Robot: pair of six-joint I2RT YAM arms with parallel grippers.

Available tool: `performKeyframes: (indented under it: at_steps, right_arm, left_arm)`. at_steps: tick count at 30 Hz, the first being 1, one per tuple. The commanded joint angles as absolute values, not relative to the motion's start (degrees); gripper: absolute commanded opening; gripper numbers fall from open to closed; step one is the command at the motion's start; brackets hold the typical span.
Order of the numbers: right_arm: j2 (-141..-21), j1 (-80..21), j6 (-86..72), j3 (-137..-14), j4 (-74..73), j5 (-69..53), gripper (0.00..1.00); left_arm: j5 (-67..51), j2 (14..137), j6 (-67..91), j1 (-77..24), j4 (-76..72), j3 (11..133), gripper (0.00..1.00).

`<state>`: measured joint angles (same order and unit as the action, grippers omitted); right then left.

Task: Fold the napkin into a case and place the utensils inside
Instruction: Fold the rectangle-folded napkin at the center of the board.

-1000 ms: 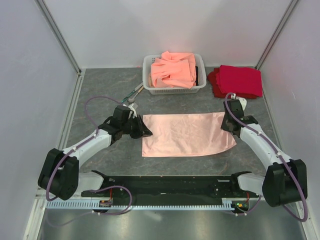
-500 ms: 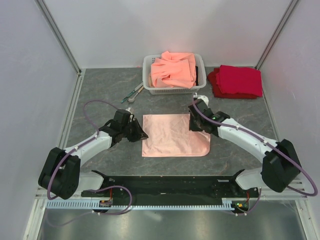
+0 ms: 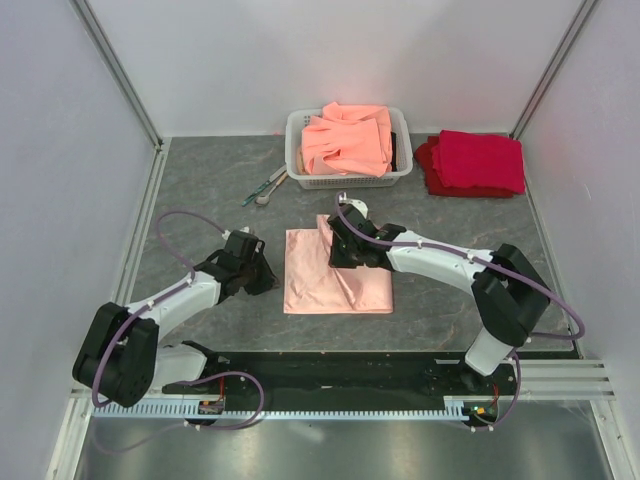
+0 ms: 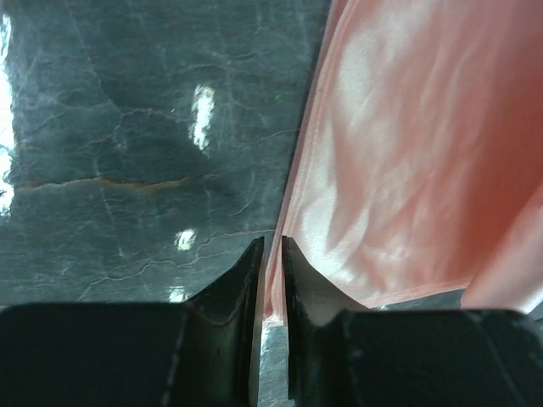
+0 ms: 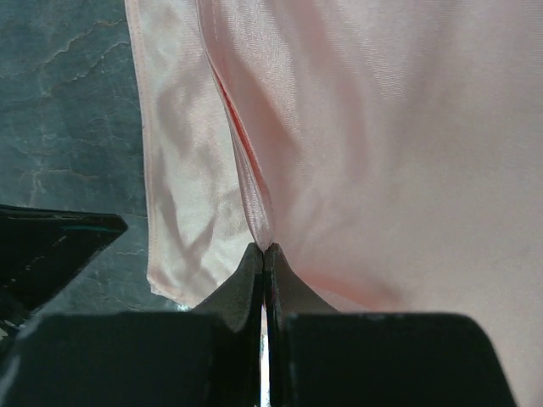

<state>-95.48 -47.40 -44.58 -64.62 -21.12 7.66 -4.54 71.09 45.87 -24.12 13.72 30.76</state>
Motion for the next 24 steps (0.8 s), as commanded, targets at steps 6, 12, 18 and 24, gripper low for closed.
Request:
performKeyframes:
  at_steps: [6, 12, 18, 24]
  right_arm:
    - [-100.80, -48.69, -51.15, -69.08, -13.89, 3.70, 0.00]
    - [-104.76, -49.39, -53.00, -72.06, -12.48, 2.55, 0.00]
    - [-106.61, -50.45, -54.05, -73.83, -12.57, 2.55, 0.00]
    - [-107.84, -50.98, -54.58, -74.53, -12.57, 2.64, 0.00]
  left_arm:
    - [-6.76, 72.77, 48.08, -23.91, 9.06, 27.60, 0.19]
    - [-9.41, 70.59, 48.78, -23.91, 7.38, 25.40, 0.19]
    - [-8.88, 67.76, 48.87, -23.91, 7.56, 24.35, 0.20]
    - [-10.54, 69.69, 49.13, -23.91, 6.06, 23.56, 0.20]
